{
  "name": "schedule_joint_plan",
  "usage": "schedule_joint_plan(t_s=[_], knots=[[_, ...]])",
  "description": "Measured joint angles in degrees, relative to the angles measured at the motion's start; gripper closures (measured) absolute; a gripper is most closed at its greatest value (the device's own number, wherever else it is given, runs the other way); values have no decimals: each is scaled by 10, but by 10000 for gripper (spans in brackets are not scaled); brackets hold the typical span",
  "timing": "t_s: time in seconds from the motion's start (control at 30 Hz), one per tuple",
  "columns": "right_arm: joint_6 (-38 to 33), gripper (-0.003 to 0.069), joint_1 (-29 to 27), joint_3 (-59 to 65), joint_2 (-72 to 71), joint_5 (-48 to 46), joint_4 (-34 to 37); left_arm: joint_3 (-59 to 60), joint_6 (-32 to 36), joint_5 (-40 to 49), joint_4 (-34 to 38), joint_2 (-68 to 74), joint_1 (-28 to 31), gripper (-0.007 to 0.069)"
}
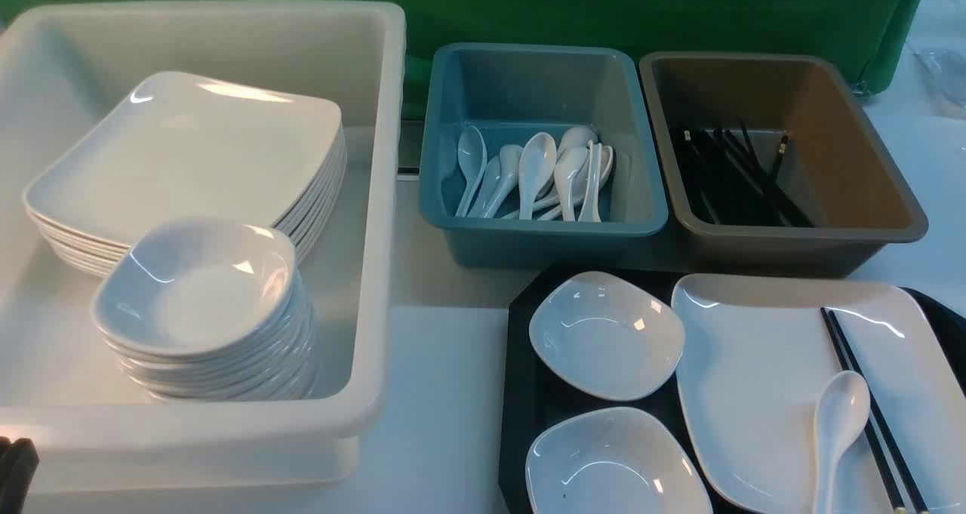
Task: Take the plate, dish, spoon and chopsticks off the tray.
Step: Use the right arm to grab a soup spoon from the plate
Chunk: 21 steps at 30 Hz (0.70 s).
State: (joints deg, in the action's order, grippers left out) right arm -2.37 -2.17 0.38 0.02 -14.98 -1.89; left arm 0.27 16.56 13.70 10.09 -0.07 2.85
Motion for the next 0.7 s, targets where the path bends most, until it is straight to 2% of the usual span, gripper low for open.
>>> schedule_joint_plan(t_s=[0.7], knots=[[0, 421, 0, 0, 0, 0, 0, 0, 2, 0, -5, 0, 0, 589]])
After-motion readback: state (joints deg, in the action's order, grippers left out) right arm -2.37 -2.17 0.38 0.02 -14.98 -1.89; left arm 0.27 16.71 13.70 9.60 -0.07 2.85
